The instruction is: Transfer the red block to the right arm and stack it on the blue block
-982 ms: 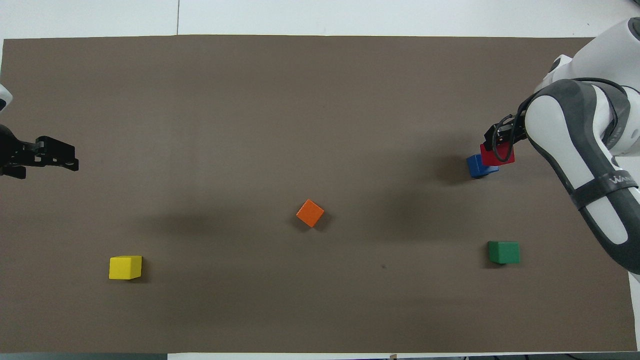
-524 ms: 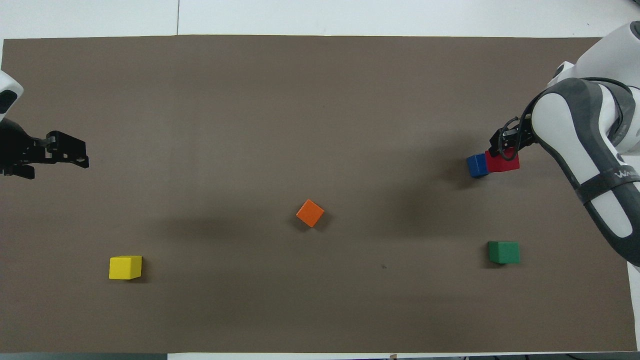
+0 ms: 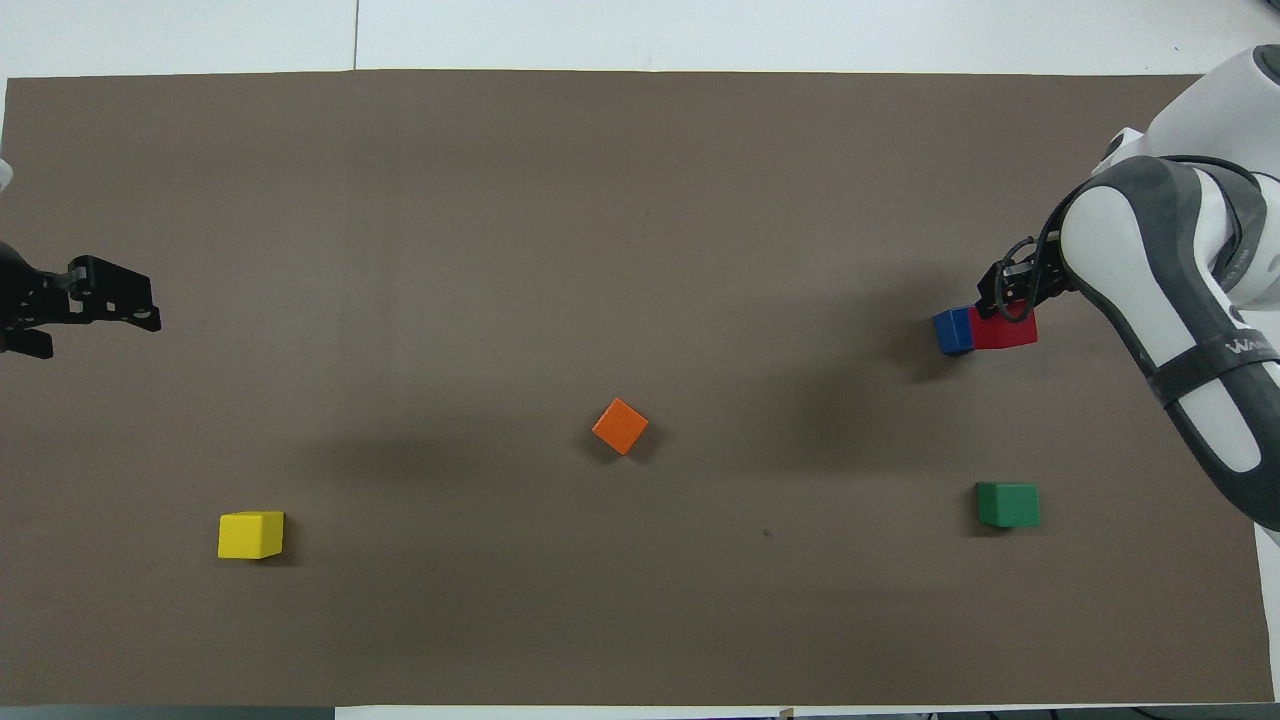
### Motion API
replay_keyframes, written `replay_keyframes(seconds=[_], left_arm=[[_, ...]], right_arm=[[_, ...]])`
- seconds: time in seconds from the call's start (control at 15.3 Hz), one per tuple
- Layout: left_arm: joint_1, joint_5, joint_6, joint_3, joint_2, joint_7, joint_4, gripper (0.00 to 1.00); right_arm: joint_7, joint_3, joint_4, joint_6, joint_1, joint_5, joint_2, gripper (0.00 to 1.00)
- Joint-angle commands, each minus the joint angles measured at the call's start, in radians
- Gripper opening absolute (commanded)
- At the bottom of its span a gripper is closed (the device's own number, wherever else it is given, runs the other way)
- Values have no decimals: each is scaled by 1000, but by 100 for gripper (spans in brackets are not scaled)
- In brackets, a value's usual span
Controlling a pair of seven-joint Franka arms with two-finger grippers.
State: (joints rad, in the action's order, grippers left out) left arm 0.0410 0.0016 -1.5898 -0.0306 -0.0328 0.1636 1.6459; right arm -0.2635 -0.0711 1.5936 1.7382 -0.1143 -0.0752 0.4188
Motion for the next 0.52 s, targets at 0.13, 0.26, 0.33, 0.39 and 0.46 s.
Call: replay_keyframes(seconds=[0.13, 0.26, 0.33, 0.39, 0.46], left_arm=[[-24, -12, 1, 23, 11, 10, -6, 100], [-27, -12, -1, 20, 27, 8, 2, 100], [-24, -11, -1, 20, 28, 10, 5, 100], [-20, -11, 1, 20, 28, 11, 6, 100], [-18, -11, 4, 20, 30, 8, 8, 100]], right_arm=[[-17, -10, -26, 9, -2, -5, 31, 0], [-13, -10, -24, 18, -1, -6, 31, 0], [-13, -10, -26, 18, -2, -6, 34, 0], [-13, -10, -26, 21, -4, -5, 35, 0], [-13, -10, -27, 24, -2, -5, 37, 0]])
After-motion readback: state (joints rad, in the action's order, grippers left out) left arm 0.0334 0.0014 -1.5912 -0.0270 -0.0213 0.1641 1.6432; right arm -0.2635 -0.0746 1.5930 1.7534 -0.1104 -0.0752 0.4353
